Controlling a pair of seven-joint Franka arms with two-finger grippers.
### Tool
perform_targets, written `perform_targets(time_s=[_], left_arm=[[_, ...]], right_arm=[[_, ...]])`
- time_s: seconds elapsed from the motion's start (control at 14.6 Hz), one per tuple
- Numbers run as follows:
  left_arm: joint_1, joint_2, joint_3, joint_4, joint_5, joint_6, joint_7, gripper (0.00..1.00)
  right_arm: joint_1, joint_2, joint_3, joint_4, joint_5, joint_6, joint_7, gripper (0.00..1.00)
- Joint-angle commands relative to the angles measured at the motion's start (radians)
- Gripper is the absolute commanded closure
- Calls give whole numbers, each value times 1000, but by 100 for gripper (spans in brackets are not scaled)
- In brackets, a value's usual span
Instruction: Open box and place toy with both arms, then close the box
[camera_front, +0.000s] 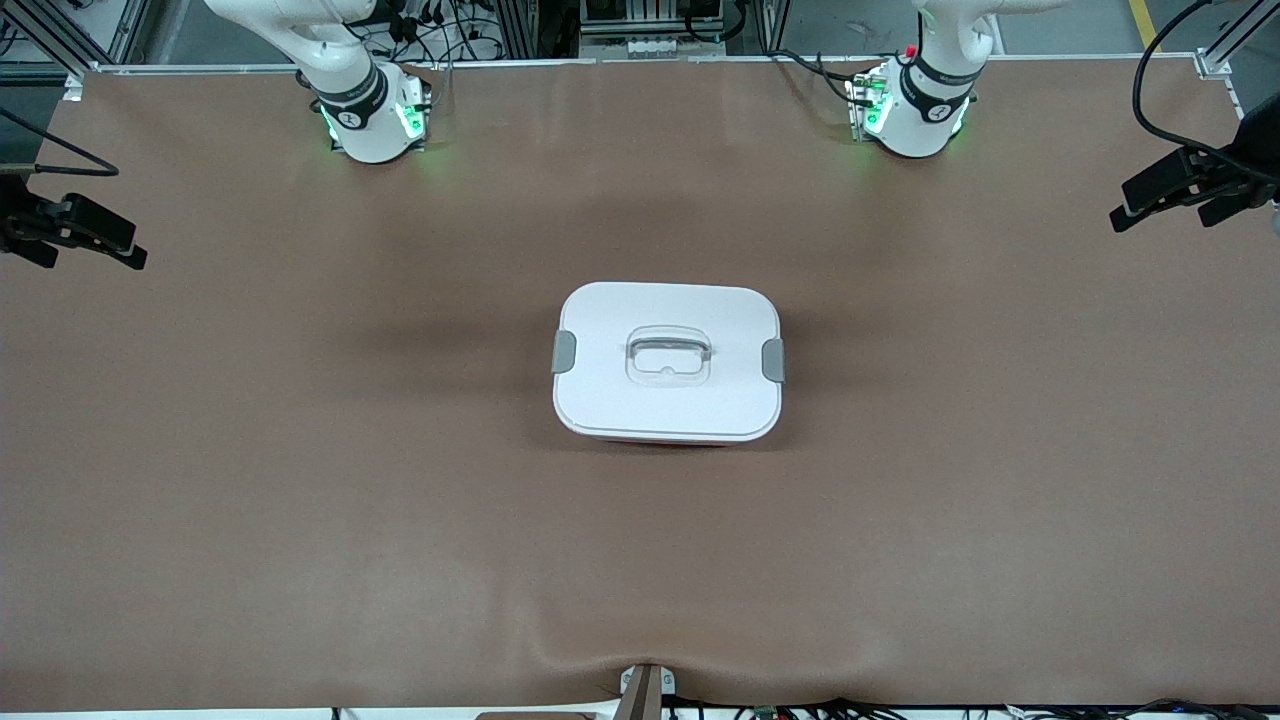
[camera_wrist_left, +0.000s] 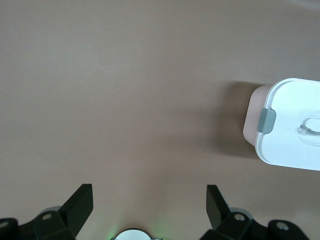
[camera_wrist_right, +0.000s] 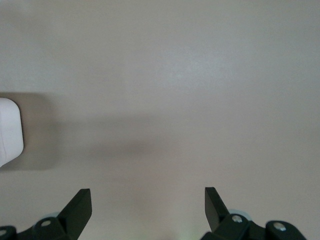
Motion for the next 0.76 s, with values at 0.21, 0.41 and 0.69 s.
perform_targets(time_s=[0.21,0.41,0.69], left_arm=[[-13,0,-4,10,83,-6,18,0],[-13,0,-4,10,83,-6,18,0],[-13,2,-4,10,83,-6,14,0]], right_arm=[[-16,-2,5,4,15,9,-10,0],[-21,-2,4,4,15,6,-12,0],[-21,-2,2,2,15,5,-12,0]])
